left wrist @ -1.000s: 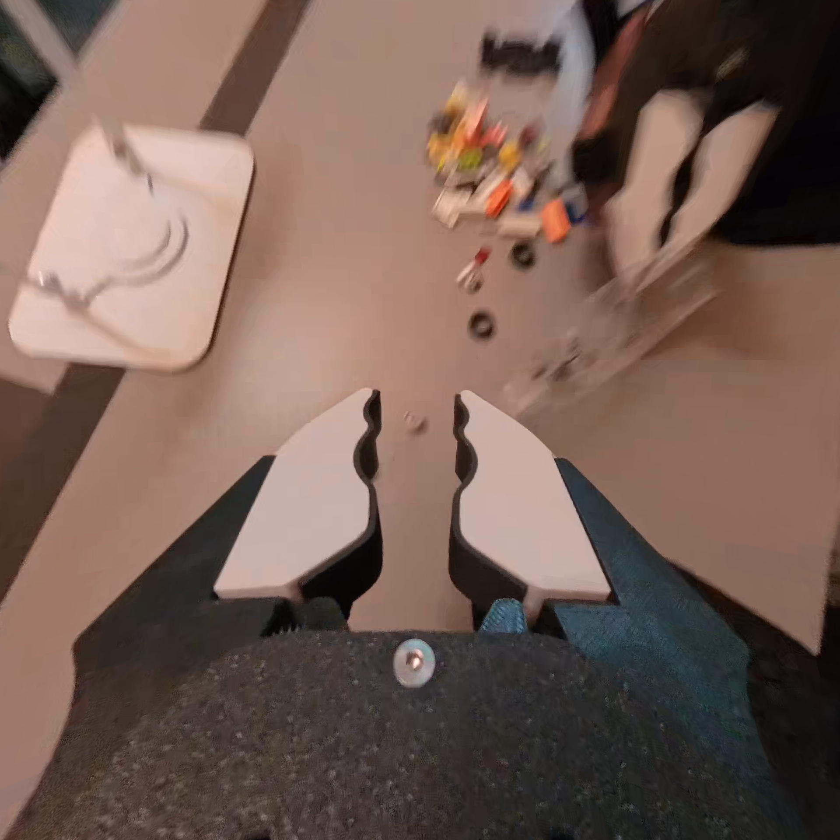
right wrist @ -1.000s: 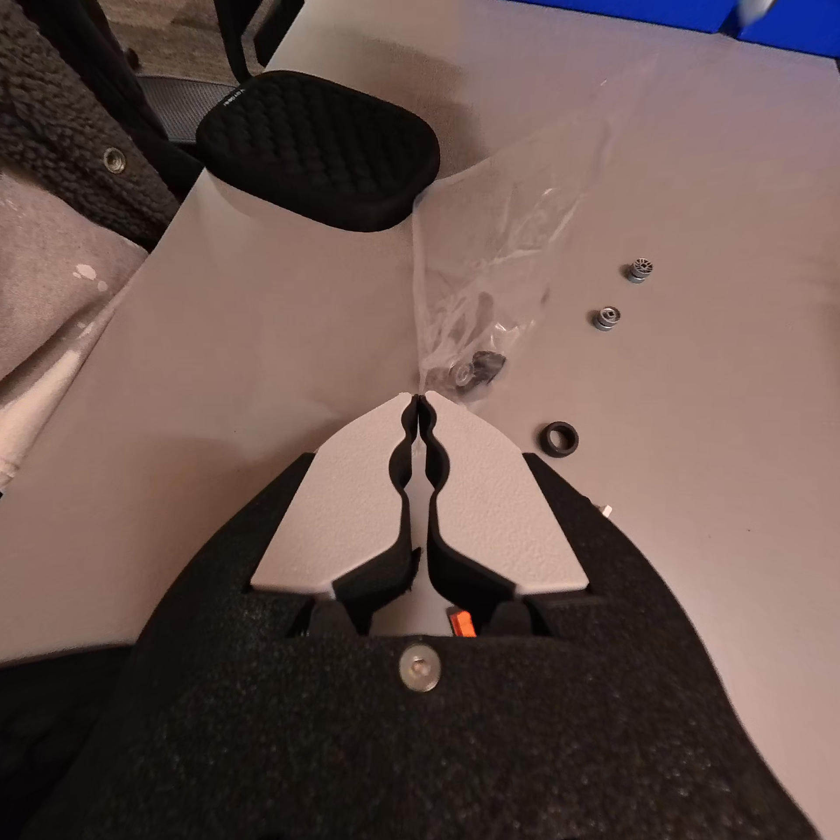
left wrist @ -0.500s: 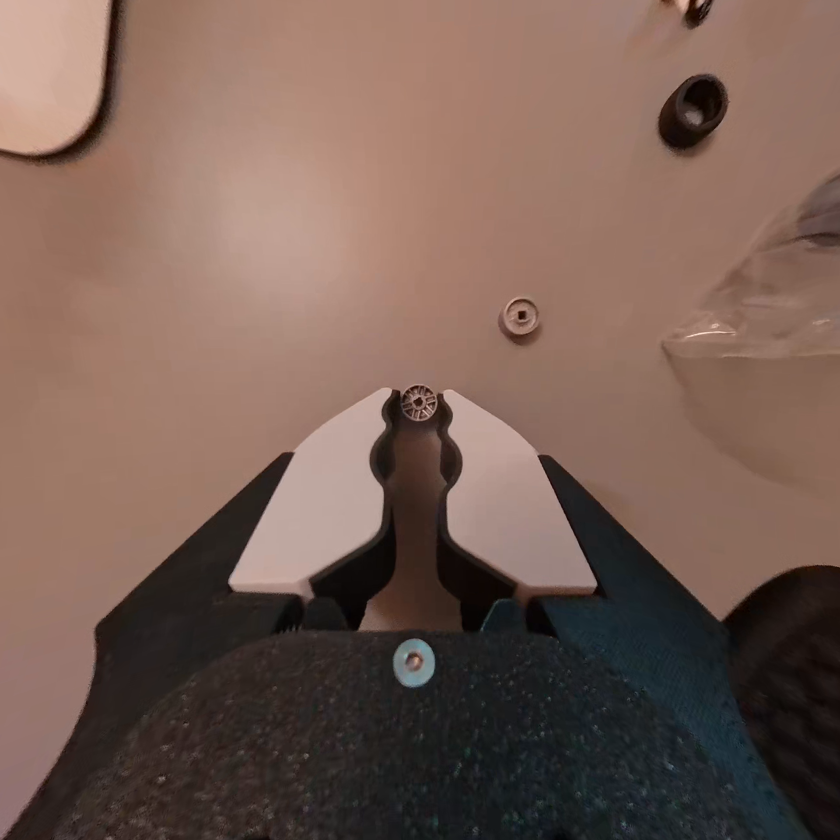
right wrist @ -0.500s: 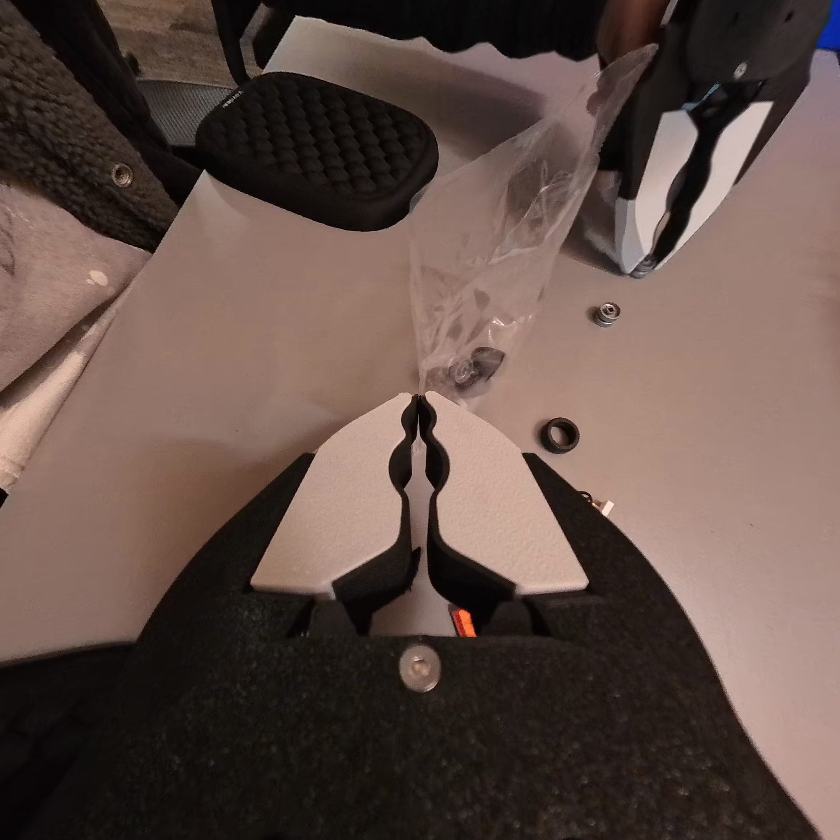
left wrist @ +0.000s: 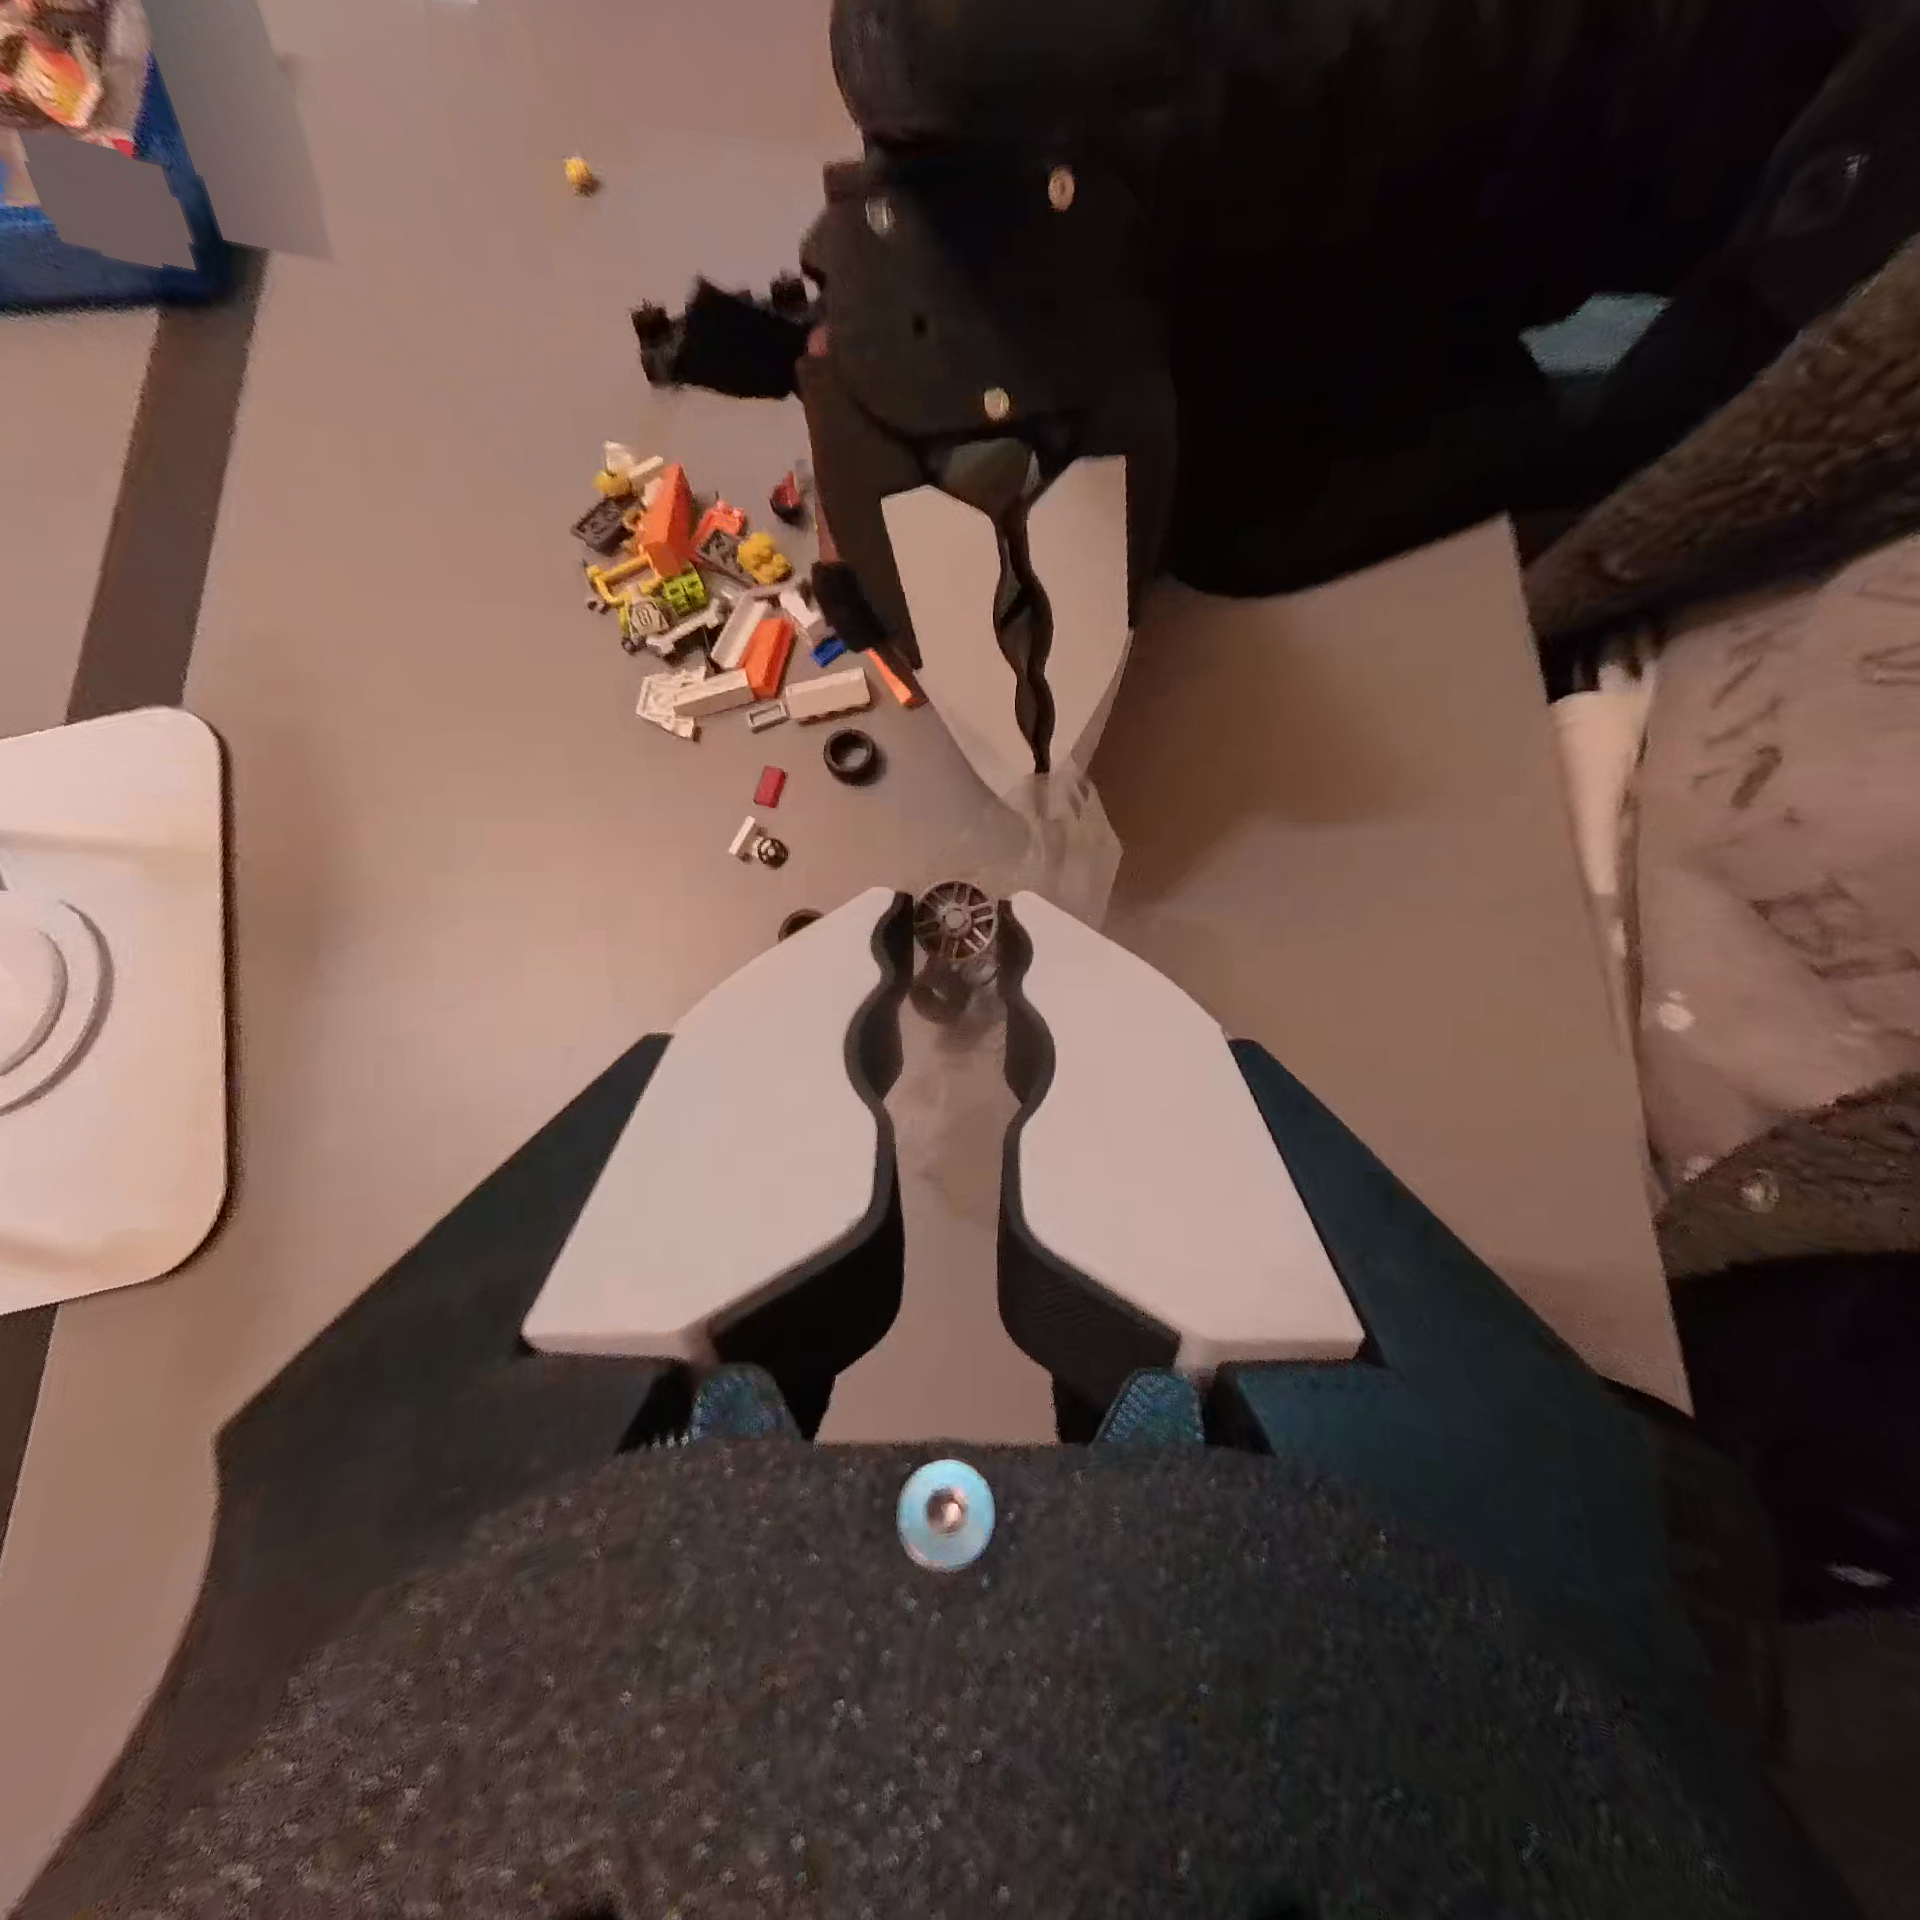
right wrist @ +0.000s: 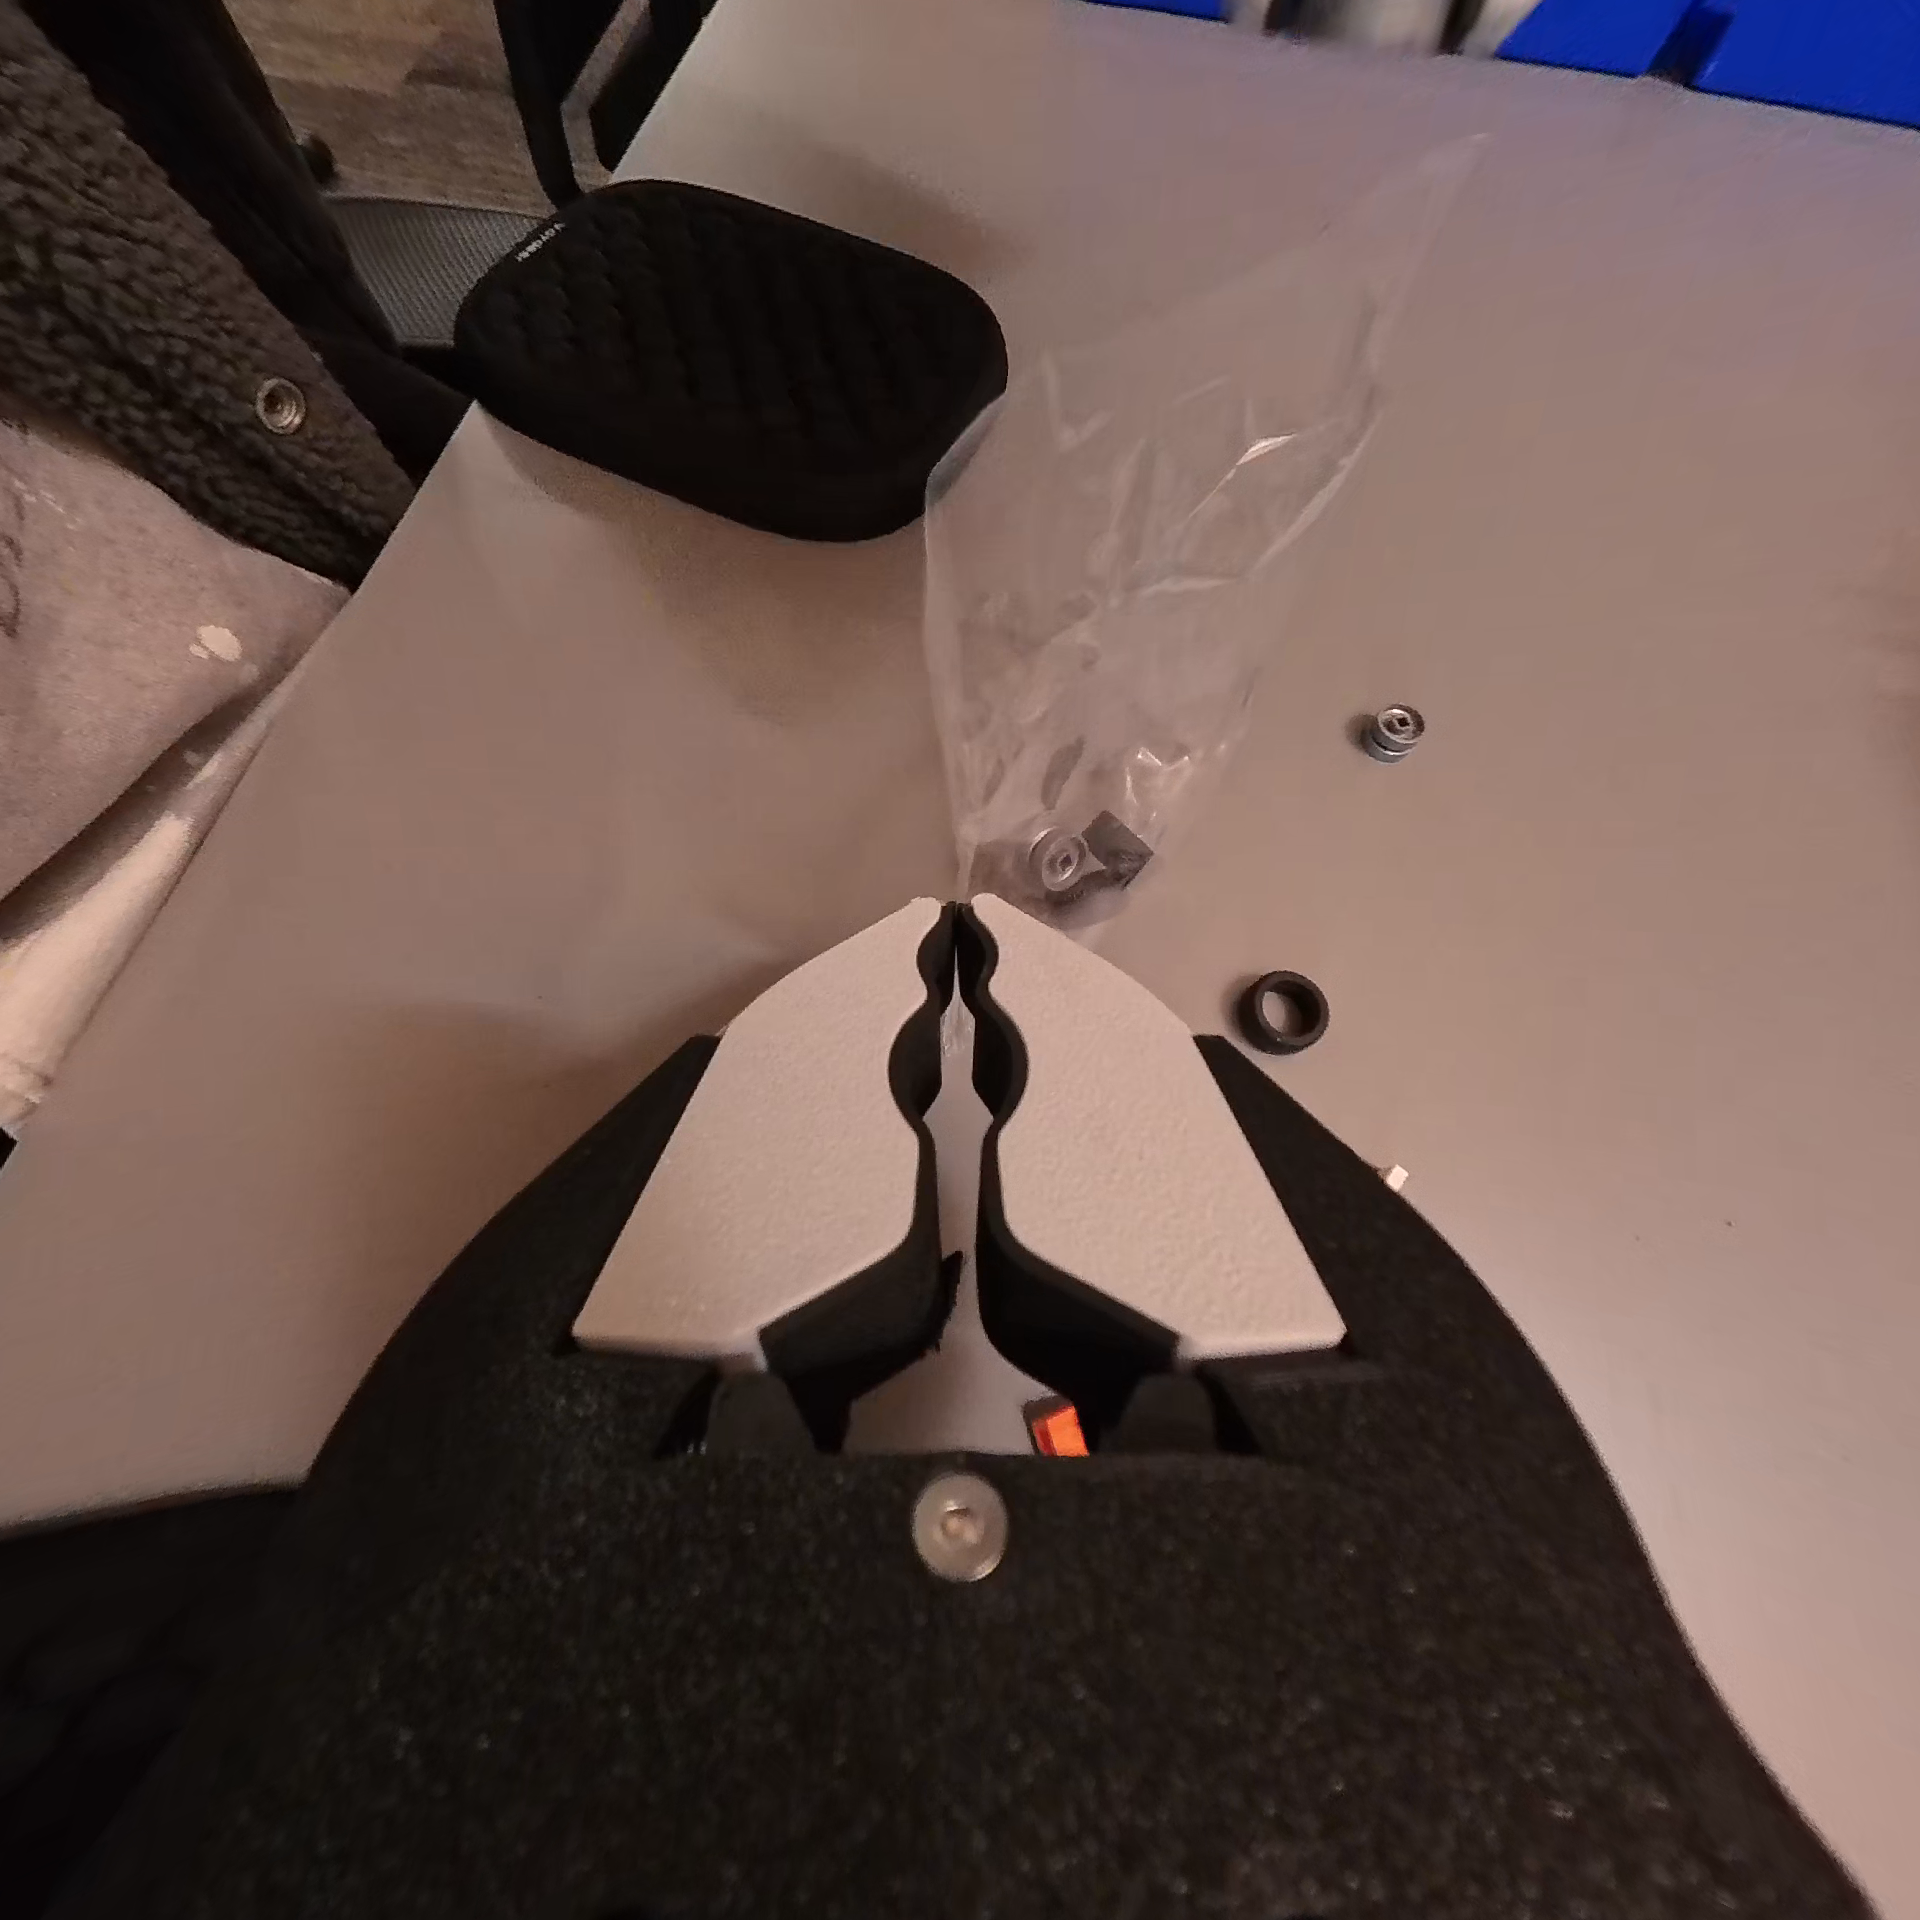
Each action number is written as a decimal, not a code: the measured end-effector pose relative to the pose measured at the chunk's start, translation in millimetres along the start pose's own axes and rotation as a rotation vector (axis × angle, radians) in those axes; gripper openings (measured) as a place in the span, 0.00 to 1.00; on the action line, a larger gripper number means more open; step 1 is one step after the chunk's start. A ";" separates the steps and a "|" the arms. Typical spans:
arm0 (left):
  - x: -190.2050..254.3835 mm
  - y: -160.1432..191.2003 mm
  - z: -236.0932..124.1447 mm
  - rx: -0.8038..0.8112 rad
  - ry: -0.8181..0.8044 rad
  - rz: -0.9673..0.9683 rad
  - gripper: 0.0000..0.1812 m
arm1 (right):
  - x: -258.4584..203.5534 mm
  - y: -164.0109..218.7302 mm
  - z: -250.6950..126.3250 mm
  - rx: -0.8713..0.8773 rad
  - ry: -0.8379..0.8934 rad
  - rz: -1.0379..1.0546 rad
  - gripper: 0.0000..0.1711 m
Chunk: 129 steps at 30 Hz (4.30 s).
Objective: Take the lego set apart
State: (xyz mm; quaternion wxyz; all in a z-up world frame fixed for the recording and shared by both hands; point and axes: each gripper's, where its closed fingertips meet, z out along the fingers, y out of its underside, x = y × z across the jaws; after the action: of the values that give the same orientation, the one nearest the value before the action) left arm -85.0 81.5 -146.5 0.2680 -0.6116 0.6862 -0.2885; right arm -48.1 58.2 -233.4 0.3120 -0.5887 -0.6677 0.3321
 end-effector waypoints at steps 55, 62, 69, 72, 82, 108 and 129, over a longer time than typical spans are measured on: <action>-4.8 17.8 -11.2 0.236 0.065 0.020 0.26 | -2.5 -1.3 -2.4 0.009 -0.026 0.014 0.00; -11.5 83.9 -4.6 0.335 0.137 -0.135 0.23 | -2.7 0.0 -3.9 -0.002 -0.044 0.014 0.00; -10.1 102.3 23.8 0.299 0.134 -0.147 0.17 | -3.5 -0.2 -2.9 -0.012 -0.061 0.014 0.00; -8.7 100.9 32.7 0.301 0.133 -0.132 0.09 | -4.1 0.0 -2.7 -0.018 -0.065 0.014 0.00; 1.1 100.0 27.6 0.315 0.067 -0.171 0.00 | 12.1 0.0 -17.4 -0.054 -0.029 0.015 0.01; 18.4 105.1 15.0 0.328 -0.026 -0.228 0.00 | 79.3 -31.2 -15.8 -0.239 0.065 -0.058 0.11; 22.2 106.1 16.7 0.318 -0.035 -0.218 0.00 | 75.7 -31.0 -31.5 -0.367 0.052 -0.041 0.16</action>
State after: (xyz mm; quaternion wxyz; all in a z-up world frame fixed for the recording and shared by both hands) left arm -148.0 67.4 -235.2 0.3404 -0.6370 0.5569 -0.4101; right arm -49.0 133.1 -187.9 0.2233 -0.6303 -0.7207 0.1831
